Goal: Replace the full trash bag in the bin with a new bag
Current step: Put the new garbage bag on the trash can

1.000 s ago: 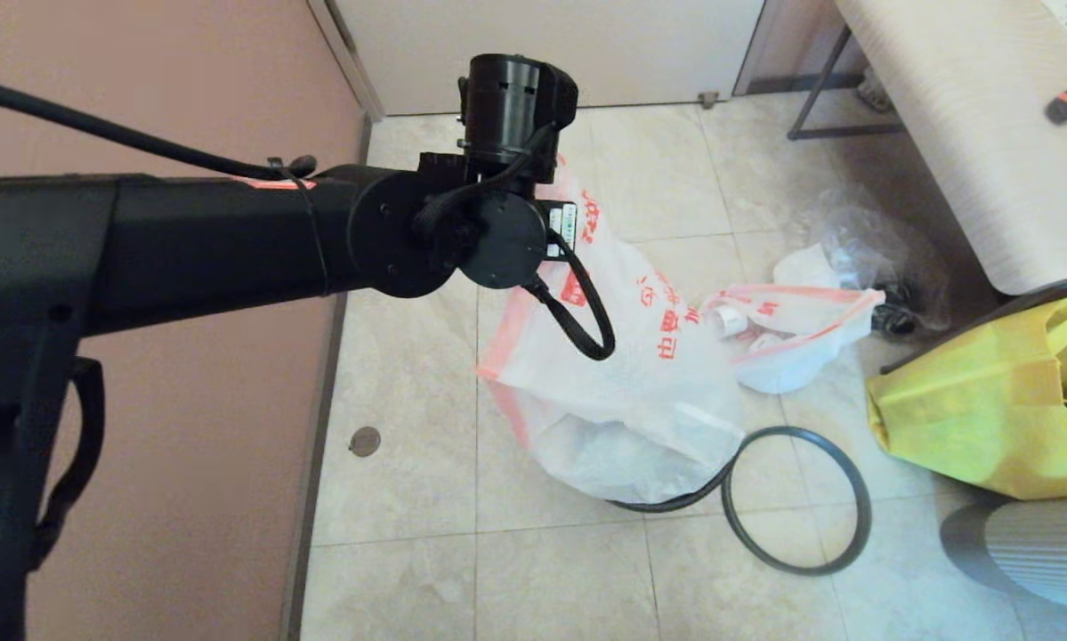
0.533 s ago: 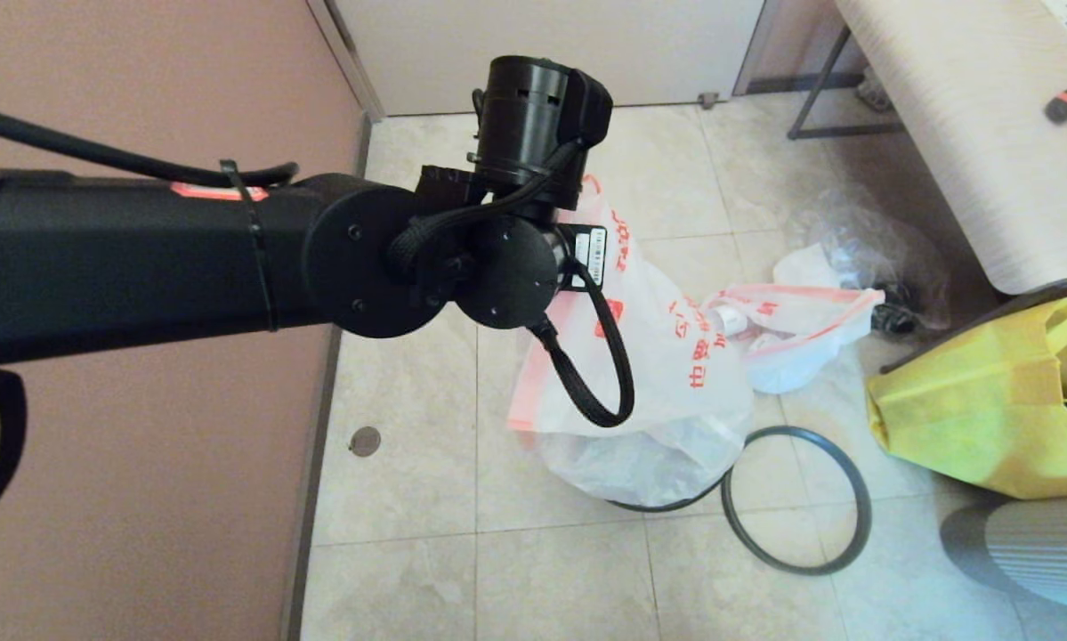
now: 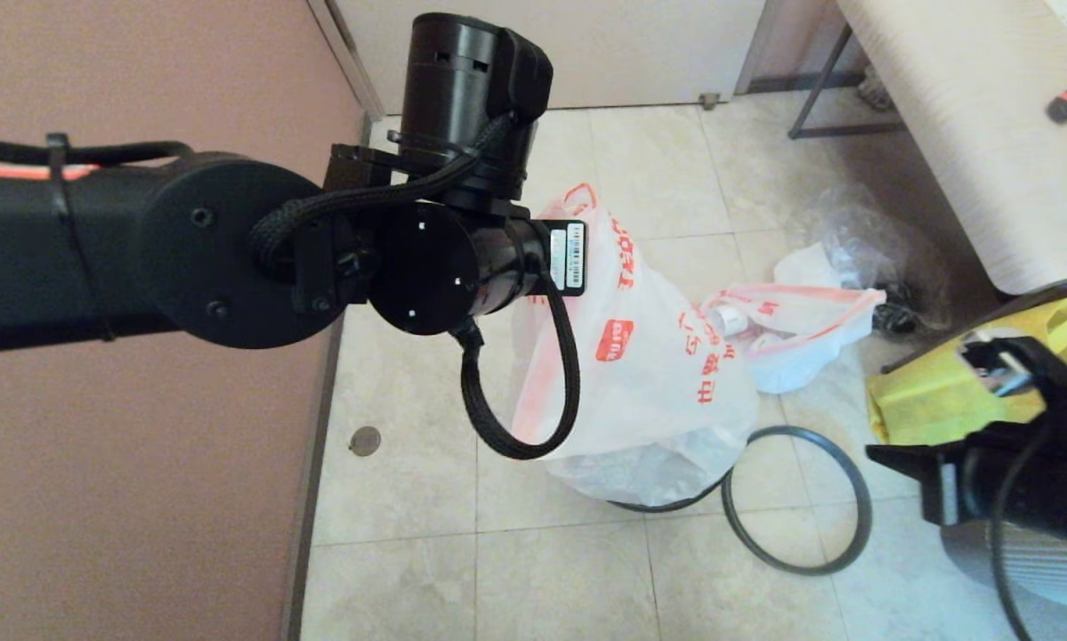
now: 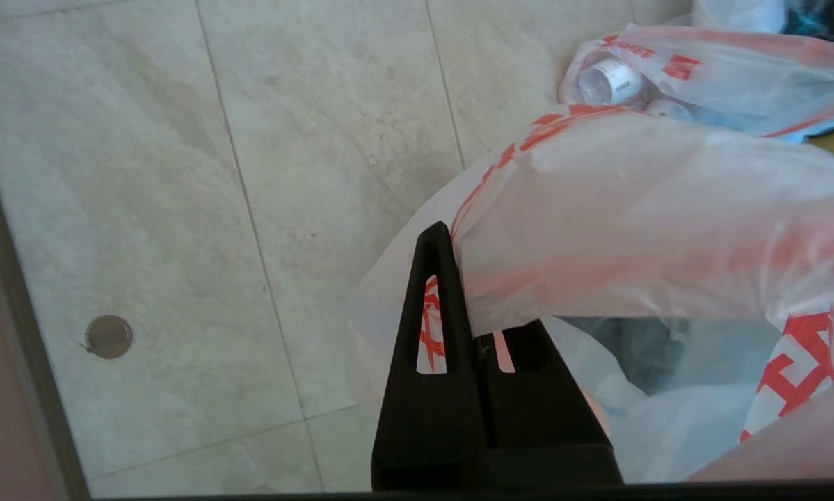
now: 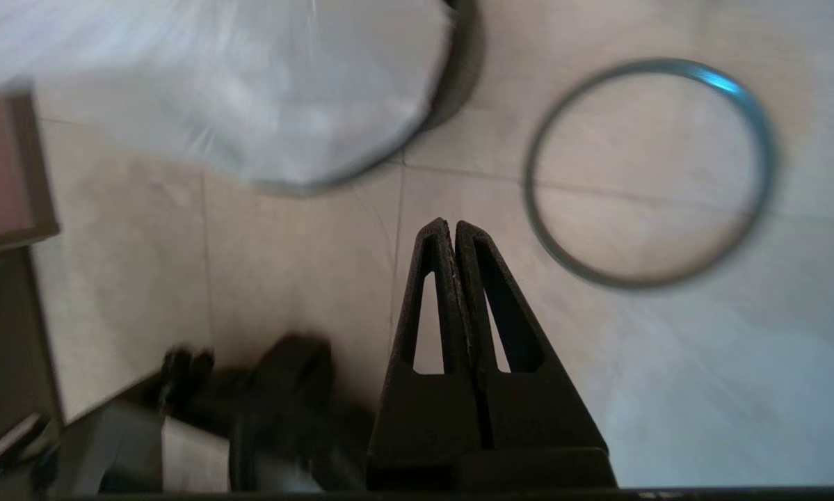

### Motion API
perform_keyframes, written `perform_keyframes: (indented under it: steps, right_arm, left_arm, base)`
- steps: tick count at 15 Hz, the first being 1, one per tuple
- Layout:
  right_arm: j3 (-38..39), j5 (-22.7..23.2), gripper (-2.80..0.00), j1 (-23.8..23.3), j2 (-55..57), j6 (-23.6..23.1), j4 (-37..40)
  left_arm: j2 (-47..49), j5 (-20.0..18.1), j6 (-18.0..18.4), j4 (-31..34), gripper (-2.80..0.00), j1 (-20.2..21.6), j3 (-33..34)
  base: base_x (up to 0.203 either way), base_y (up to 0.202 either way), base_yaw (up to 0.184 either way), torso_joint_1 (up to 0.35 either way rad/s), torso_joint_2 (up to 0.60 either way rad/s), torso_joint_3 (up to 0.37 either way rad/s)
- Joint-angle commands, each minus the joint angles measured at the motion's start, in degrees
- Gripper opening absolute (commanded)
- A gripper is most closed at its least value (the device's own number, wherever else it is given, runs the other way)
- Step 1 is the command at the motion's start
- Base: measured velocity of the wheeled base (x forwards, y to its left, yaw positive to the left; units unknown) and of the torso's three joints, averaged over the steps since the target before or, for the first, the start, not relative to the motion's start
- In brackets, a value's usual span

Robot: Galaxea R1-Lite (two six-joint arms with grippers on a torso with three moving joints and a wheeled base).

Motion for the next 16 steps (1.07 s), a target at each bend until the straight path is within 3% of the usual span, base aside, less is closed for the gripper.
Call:
perform_keyframes:
  steps: [1,6,10,14,16]
  right_arm:
    - [-3.00,-1.79,-2.80,4.11,17.32,0.73,-5.76]
    - [-14.23,-7.90,-2.80,9.28,37.80,2.57,-17.99]
    - [-29.55,-11.31,-2.80,10.55,48.60,4.66,-20.14]
    - [-37.31,-17.08,-2.80,11.07,58.16,-2.33,-18.38]
    - [-38.43,-19.62,-2.80,10.25,57.96,-3.06,-18.46]
  left_arm:
    - [-1.99,-0.05,-0.33,0.00,-2.80,0.25,1.36]
    - [-2.15,-2.46,-2.50,-0.11,-2.80,1.17,2.04]
    - [-0.75,-4.39,-3.01,-0.53,-2.80,2.26,4.63]
    - [4.06,-8.67,-6.22,-1.80,-2.80,3.09,5.83]
    - [6.62,-9.42,-5.93,-7.29,-2.80,3.03,5.65]
  base:
    - [0.000,0.000,0.000,0.000,0.00,0.000]
    - [0.000,0.000,0.000,0.000,0.00,0.000]
    - [0.000,0.000,0.000,0.000,0.00,0.000]
    - [0.000,0.000,0.000,0.000,0.00,0.000]
    - [0.000,0.000,0.000,0.000,0.00,0.000]
